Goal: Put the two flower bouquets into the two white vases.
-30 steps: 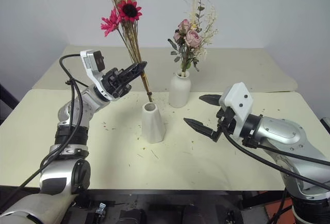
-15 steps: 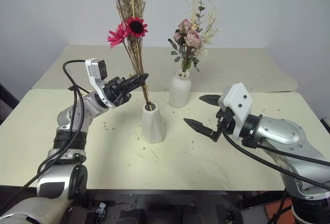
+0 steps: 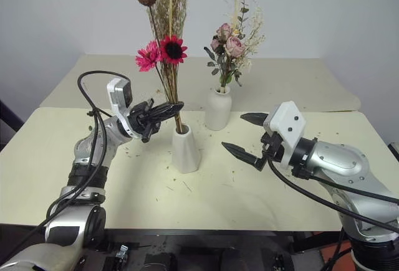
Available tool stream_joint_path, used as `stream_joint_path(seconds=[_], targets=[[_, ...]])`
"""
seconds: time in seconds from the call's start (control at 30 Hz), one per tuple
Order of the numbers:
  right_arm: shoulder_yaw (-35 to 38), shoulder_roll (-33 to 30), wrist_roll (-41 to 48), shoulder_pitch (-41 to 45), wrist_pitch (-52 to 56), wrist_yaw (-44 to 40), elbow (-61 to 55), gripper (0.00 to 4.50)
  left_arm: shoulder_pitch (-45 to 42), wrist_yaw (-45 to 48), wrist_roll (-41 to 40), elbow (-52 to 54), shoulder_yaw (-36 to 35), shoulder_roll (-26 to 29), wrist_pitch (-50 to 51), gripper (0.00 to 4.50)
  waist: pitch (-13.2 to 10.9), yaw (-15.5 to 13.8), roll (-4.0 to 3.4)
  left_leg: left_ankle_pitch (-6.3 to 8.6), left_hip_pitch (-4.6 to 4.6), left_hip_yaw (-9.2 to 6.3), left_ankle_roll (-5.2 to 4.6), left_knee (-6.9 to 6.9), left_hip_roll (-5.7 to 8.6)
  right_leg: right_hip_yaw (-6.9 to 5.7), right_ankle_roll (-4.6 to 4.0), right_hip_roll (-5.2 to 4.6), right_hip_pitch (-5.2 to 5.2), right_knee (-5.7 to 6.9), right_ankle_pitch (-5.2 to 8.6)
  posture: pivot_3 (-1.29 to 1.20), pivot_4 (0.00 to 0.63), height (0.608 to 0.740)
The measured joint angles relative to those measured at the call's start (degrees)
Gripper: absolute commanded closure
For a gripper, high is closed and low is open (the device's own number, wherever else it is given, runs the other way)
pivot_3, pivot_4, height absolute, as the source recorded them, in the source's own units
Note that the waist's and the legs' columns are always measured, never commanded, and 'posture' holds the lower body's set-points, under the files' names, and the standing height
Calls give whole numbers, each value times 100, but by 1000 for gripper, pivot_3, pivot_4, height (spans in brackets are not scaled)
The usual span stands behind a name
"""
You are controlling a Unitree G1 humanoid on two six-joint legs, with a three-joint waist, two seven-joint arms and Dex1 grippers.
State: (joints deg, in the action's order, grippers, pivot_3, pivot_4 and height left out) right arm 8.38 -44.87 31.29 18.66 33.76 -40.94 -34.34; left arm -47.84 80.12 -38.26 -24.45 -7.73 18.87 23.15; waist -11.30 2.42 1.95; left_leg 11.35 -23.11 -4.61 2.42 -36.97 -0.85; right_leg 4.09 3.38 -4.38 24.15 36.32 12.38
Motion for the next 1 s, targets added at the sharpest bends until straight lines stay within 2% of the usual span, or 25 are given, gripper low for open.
stream_joint_path(seconds=[0.3,0.7,1.0], targets=[[141,-14,390,-95,-2,-298,-18,0,102,210,455,-19,208,8,-742,4485,0,-4,0,0,0,0,0,0,0,0,-1,0,-1,-2,-1,0,150,740],[139,-57,387,-95,2,-316,-20,0,103,287,668,-291,227,-1,-1238,4485,0,-1,0,0,-1,0,0,0,0,0,0,0,-1,-4,-1,0,150,740],[138,-56,394,-95,21,-310,-8,0,182,524,666,-289,225,147,-1233,1876,0,1,0,0,-1,0,0,0,-1,0,0,1,-1,-3,-1,0,150,740]])
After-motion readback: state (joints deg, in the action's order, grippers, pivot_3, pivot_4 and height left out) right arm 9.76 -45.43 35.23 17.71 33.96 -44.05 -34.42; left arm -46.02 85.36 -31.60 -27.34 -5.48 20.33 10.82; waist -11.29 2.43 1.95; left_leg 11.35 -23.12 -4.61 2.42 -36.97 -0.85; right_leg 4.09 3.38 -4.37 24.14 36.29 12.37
